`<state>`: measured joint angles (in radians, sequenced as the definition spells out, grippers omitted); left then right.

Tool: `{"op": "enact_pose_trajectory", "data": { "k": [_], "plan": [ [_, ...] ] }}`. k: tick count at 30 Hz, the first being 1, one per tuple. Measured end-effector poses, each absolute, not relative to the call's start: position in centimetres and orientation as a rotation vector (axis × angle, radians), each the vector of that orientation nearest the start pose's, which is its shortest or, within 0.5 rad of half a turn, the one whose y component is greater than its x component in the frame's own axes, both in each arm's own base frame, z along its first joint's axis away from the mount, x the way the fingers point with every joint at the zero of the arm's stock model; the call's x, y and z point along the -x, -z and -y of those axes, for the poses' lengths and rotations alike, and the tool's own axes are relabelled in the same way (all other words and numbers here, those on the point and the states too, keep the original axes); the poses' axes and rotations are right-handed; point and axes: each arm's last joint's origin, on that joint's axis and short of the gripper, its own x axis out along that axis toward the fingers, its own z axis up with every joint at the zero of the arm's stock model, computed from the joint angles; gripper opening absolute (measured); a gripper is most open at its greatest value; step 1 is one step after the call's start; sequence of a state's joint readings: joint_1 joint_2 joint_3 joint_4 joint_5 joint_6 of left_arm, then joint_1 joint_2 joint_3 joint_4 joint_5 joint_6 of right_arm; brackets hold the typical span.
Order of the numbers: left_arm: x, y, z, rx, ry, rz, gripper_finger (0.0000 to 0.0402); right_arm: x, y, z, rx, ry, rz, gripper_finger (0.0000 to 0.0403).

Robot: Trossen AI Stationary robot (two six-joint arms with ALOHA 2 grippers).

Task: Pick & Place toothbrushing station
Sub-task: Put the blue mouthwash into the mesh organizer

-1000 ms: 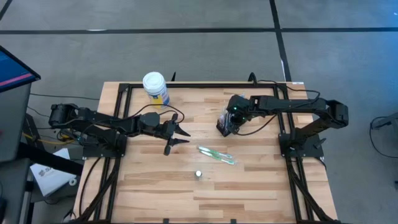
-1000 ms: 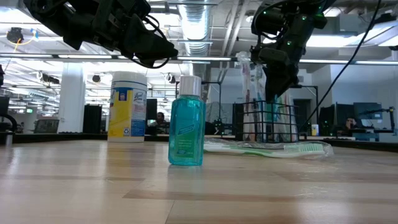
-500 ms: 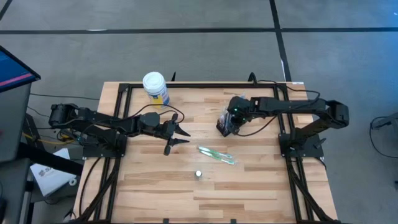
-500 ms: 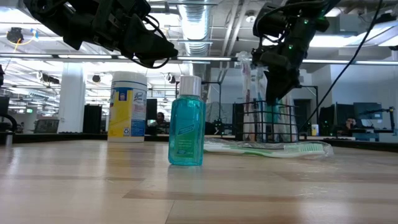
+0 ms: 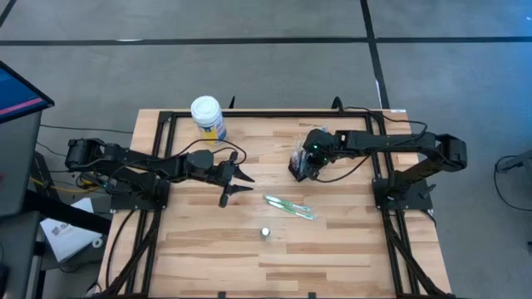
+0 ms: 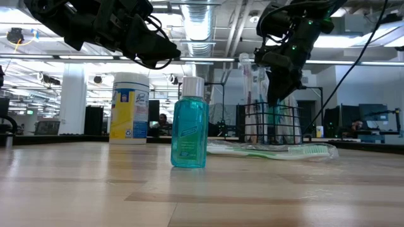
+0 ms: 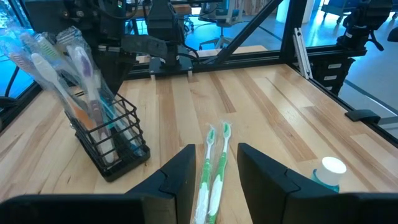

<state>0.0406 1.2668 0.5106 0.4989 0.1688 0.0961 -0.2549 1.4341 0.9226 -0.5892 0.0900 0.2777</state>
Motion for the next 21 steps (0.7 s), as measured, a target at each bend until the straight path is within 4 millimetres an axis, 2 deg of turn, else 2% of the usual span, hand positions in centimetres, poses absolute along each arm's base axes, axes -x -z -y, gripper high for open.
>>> {"op": "enact_pose_trajectory", "data": {
  "k": [21],
  "plan": [
    [-25.35,-20.64,-0.54,-0.069,0.14,-0.25,0.0114,-26.1,-21.05,7.0,-0.356,0.436,-1.064,0.0098]
  ]
}}
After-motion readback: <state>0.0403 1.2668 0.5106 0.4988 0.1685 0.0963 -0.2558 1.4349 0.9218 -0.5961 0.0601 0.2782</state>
